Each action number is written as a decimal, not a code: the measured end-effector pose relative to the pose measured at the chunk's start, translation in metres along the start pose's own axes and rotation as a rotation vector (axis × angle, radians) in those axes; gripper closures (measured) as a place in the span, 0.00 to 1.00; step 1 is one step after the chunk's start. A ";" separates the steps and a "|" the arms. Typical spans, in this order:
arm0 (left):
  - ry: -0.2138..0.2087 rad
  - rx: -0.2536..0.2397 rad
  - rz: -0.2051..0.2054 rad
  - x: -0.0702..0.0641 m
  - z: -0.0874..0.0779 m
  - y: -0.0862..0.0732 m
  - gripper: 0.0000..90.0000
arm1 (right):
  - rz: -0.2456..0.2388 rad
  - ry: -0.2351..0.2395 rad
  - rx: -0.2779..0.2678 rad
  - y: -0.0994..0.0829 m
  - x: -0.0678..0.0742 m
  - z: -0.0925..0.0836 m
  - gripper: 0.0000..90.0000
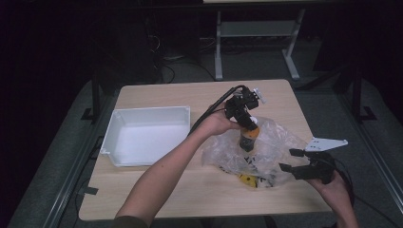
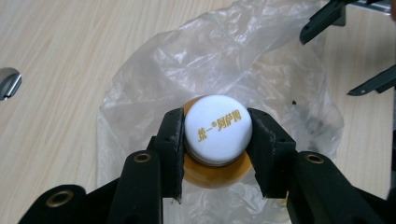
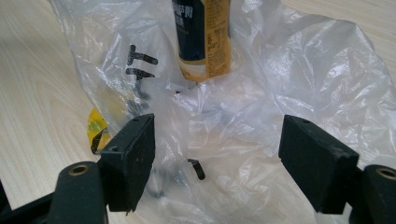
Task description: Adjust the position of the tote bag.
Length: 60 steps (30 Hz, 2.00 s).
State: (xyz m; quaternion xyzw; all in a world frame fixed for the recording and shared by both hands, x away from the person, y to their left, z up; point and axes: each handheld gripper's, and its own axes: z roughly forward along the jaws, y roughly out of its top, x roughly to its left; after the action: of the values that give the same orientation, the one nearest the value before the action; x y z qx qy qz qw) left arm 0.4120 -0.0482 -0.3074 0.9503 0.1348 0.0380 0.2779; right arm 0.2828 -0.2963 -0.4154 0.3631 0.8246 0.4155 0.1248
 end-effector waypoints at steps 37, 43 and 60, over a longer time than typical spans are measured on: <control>0.085 -0.049 0.041 -0.024 -0.098 0.022 0.66 | 0.007 -0.015 -0.023 0.000 -0.001 -0.001 0.28; 0.106 -0.055 0.024 -0.018 -0.114 0.011 0.66 | 0.007 -0.015 -0.024 0.000 -0.002 -0.001 0.28; 0.143 -0.053 -0.027 -0.006 -0.138 -0.024 0.66 | -0.001 -0.011 -0.006 0.007 0.001 0.006 0.27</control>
State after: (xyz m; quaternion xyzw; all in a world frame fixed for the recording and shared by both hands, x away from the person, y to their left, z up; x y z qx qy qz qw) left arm 0.3801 0.0414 -0.2040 0.9357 0.1660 0.1053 0.2931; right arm 0.2891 -0.2895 -0.4134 0.3645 0.8229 0.4157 0.1307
